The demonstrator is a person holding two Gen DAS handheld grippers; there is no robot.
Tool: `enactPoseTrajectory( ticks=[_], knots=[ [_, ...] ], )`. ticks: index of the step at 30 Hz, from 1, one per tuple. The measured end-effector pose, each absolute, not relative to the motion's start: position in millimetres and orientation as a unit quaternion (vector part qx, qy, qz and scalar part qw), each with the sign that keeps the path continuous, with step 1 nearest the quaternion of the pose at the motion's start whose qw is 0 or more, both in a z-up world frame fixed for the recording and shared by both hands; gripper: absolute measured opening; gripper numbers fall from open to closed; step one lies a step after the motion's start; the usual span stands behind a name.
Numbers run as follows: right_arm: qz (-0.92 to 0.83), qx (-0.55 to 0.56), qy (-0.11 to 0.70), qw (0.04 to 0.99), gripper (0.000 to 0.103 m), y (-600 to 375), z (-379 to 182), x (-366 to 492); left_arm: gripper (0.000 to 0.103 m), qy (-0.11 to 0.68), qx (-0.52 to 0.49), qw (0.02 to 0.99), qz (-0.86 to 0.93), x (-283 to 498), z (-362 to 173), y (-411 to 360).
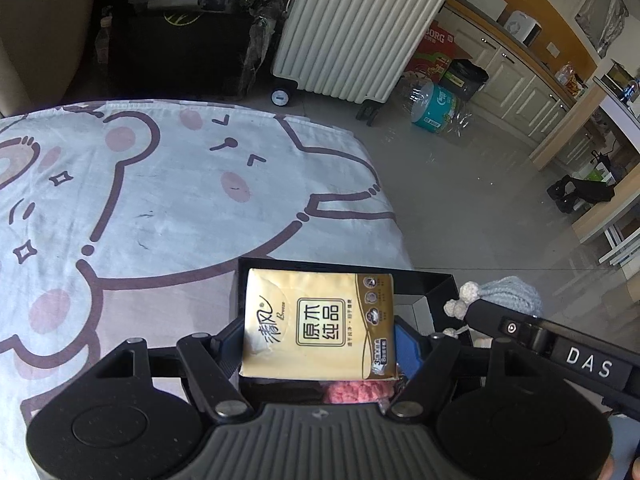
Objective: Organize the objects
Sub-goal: 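Lift the mouse and tissue pack and carry both over the black box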
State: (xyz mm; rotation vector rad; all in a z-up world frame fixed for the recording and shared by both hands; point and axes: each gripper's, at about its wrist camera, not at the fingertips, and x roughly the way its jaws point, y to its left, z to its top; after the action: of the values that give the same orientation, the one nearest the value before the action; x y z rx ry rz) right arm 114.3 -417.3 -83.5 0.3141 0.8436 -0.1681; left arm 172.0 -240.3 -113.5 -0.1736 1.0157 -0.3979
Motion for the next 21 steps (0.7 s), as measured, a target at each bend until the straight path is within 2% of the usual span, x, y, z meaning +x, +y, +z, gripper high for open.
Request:
enactPoseTrajectory(
  ticks=[12, 21],
  knots=[
    [-0.073, 0.187, 0.407, 0.891, 0.053, -434, -106, 132, 0.074, 0.506, -0.119, 0.832, -0.195, 191, -149, -258],
    [-0.079, 0.213, 0.410, 0.883, 0.056, -441, -125, 143, 0.074, 0.498, -0.123, 0.837, -0.193, 196, -152, -256]
  ],
)
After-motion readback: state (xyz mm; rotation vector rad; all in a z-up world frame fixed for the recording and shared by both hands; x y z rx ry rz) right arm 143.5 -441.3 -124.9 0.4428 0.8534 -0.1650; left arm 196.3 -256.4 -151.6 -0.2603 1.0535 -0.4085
